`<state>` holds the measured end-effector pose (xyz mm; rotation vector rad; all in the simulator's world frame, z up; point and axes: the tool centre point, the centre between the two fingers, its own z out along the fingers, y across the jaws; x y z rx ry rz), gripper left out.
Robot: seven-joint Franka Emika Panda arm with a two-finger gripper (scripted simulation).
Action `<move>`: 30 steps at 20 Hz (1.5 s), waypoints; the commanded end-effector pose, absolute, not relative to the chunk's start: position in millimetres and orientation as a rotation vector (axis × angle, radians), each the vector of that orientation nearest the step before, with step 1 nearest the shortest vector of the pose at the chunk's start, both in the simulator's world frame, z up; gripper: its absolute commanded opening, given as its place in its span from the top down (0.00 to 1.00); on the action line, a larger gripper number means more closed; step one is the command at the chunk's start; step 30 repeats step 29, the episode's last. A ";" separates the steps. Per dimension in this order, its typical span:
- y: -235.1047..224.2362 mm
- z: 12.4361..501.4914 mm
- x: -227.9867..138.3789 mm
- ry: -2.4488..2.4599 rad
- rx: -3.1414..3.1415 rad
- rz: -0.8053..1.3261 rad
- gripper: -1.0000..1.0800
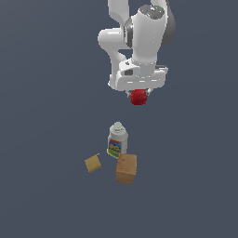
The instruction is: Pick up a designated object from a clutter of objects.
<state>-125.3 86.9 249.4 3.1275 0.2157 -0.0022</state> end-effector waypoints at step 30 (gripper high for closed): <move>245.8 402.6 -120.5 0.217 3.134 0.000 1.00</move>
